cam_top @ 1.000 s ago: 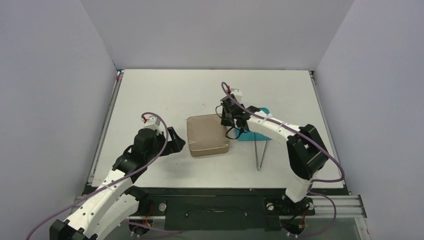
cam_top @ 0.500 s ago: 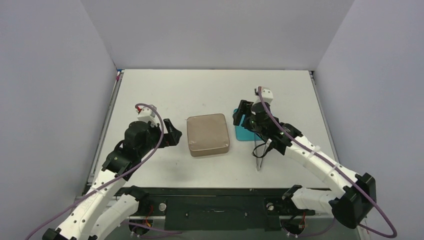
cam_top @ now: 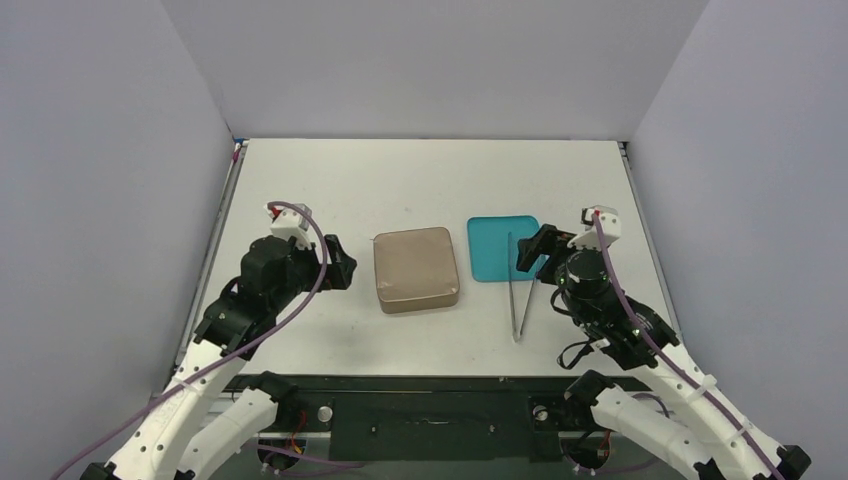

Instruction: Pack the cookies

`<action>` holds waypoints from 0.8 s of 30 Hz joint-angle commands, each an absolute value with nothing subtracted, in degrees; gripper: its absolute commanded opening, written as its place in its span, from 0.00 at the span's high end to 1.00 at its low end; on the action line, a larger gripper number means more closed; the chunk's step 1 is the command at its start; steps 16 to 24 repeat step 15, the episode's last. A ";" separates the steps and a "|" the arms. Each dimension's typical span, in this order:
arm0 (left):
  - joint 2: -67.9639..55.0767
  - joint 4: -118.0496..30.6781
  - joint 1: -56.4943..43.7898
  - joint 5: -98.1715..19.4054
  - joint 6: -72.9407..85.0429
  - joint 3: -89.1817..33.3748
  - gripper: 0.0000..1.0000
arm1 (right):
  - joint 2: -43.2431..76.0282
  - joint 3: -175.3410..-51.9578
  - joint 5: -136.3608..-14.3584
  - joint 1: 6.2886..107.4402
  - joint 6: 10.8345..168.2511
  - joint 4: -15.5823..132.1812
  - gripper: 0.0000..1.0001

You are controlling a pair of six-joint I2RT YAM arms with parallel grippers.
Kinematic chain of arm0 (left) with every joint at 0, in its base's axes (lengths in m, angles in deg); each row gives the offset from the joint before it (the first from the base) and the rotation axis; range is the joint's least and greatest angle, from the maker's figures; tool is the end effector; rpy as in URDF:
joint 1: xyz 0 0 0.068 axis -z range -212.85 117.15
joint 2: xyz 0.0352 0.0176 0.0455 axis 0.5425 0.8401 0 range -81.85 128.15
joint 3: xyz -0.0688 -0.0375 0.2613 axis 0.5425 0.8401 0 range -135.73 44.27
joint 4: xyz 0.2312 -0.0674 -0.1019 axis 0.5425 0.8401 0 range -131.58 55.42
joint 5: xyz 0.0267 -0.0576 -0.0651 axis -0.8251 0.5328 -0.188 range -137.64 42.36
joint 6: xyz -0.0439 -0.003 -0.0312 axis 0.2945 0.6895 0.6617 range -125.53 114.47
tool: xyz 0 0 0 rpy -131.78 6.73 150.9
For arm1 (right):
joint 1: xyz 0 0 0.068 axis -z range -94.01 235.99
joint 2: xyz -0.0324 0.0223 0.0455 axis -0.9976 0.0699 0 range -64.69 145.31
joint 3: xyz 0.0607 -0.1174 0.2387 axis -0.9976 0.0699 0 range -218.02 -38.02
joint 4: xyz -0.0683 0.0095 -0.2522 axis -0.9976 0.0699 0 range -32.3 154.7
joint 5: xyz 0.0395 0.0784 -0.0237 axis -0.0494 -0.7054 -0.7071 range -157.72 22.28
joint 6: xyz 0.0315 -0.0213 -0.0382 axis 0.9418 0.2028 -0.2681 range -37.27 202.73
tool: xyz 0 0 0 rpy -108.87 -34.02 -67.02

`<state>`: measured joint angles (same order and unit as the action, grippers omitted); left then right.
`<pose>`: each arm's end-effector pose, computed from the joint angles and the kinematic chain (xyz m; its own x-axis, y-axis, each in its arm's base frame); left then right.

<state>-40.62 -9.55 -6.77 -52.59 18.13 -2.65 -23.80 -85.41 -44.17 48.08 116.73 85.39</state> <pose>0.1428 -0.0665 0.3228 -0.5130 -0.1941 -0.8362 0.1777 0.9290 -0.3246 0.1321 0.0849 0.3353 -0.3870 0.3485 -0.8537 -0.0638 0.9135 0.4018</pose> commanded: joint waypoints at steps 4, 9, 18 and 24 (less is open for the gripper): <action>-42.85 -12.93 -7.23 -53.47 15.35 -0.51 0.03 | -27.89 -85.28 -35.69 48.21 115.49 92.56 0.24; -44.06 -12.29 -7.28 -54.26 14.24 0.07 0.03 | -29.35 -84.66 -34.74 48.20 114.56 94.53 0.24; -42.93 -12.10 -8.19 -55.11 13.61 -0.41 0.03 | -33.46 -82.34 -33.60 48.18 113.61 93.41 0.24; -42.93 -12.10 -8.19 -55.11 13.61 -0.41 0.03 | -33.46 -82.34 -33.60 48.18 113.61 93.41 0.24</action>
